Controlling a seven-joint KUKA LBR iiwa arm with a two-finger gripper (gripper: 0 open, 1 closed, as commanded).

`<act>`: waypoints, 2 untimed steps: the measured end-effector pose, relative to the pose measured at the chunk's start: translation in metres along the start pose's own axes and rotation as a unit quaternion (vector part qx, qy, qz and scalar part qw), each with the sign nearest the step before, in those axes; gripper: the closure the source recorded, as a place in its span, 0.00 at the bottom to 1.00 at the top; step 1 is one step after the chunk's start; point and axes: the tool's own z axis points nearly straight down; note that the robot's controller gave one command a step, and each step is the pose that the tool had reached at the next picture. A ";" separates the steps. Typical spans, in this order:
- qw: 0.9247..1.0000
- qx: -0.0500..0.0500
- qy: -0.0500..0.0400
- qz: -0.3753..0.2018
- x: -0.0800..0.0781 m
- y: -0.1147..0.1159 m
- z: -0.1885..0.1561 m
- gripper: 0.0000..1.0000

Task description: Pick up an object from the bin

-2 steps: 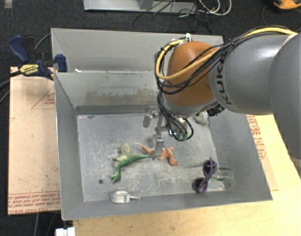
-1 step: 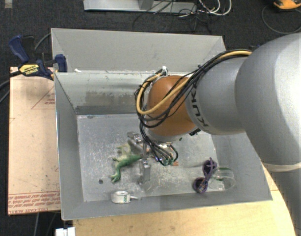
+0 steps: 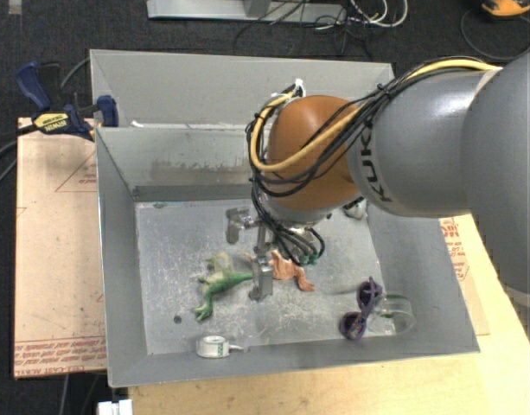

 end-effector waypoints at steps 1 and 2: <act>1.000 -0.002 0.010 -0.015 -0.002 0.026 0.041 0.00; 0.995 0.000 -0.001 -0.102 0.011 0.005 0.068 0.00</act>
Offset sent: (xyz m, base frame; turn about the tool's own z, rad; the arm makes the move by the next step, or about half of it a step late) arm -0.0125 0.0020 -0.0685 -0.2097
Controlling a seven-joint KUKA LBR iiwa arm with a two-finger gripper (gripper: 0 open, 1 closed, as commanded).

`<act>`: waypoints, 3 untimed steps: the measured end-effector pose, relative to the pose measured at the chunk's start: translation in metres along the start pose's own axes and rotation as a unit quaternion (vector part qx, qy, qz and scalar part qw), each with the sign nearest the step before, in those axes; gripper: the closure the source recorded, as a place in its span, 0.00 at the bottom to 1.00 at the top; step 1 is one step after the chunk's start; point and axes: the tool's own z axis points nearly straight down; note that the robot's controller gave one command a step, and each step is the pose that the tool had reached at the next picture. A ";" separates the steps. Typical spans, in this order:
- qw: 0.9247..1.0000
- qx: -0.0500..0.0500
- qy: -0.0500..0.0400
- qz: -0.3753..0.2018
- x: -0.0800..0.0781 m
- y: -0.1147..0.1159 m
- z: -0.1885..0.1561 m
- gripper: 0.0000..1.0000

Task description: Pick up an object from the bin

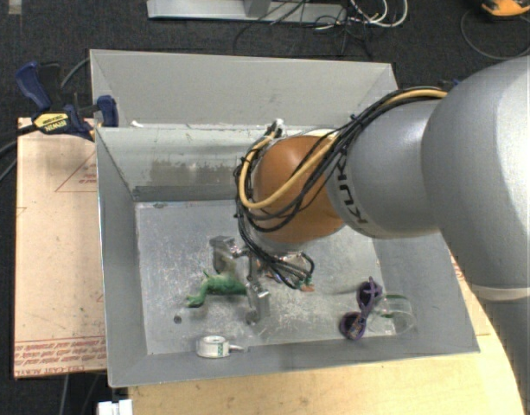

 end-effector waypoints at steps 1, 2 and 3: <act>0.998 -0.003 0.004 0.056 -0.014 0.006 -0.003 1.00; 0.998 -0.003 0.004 0.056 -0.014 0.006 -0.003 1.00; 0.998 -0.003 0.005 0.056 -0.014 0.006 -0.007 1.00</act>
Offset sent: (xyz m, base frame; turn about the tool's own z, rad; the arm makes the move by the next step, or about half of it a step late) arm 0.0000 0.0000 0.0000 0.0000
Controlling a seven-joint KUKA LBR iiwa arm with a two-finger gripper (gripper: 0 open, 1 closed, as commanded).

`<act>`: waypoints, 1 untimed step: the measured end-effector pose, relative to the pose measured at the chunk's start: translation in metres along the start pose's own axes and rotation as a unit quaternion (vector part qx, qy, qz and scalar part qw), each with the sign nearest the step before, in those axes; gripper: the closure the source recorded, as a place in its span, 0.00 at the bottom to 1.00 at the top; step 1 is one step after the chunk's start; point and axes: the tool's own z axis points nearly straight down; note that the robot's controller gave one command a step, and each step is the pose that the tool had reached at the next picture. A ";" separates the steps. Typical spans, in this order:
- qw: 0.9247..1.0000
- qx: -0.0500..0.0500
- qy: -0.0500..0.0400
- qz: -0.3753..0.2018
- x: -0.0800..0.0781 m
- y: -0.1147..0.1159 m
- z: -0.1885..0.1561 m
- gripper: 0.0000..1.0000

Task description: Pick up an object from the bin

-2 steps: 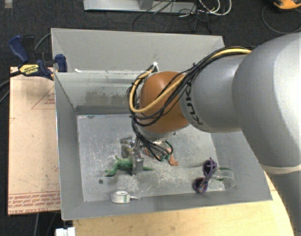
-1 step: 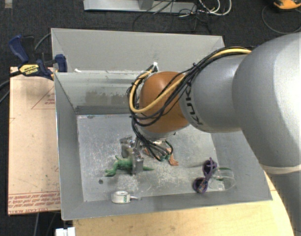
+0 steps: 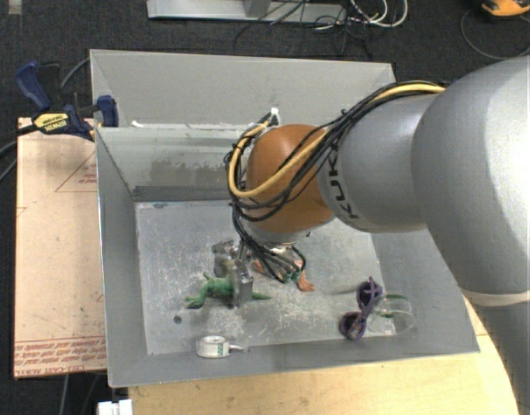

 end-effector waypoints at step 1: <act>1.000 0.000 0.002 0.000 0.001 0.001 -0.011 1.00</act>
Offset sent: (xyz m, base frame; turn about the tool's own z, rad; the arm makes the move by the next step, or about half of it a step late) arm -0.0001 0.0001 0.0036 0.0000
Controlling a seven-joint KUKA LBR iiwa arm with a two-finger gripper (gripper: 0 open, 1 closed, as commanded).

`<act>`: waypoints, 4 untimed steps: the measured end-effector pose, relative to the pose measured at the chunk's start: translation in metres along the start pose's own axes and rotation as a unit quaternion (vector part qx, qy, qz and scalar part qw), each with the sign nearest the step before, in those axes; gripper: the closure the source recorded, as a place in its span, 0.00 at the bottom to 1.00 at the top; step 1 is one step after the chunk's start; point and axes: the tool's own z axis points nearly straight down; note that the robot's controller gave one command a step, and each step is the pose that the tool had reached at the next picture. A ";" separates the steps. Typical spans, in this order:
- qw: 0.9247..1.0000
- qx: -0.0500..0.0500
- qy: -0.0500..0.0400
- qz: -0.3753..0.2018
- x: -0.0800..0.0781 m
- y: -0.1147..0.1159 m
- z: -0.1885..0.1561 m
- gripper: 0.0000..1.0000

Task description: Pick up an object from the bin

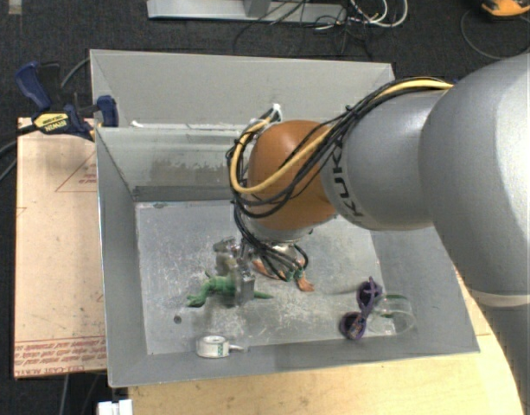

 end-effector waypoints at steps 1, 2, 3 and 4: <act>1.000 0.000 -0.001 0.000 0.000 0.000 -0.009 1.00; 1.000 0.000 -0.001 0.000 -0.001 0.000 -0.015 1.00; 1.000 0.000 -0.002 0.000 -0.001 0.001 -0.020 1.00; 1.000 0.000 -0.002 0.000 -0.001 0.001 -0.024 1.00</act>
Offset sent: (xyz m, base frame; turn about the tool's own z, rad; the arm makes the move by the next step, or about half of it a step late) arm 0.0001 -0.0001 0.0299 0.0000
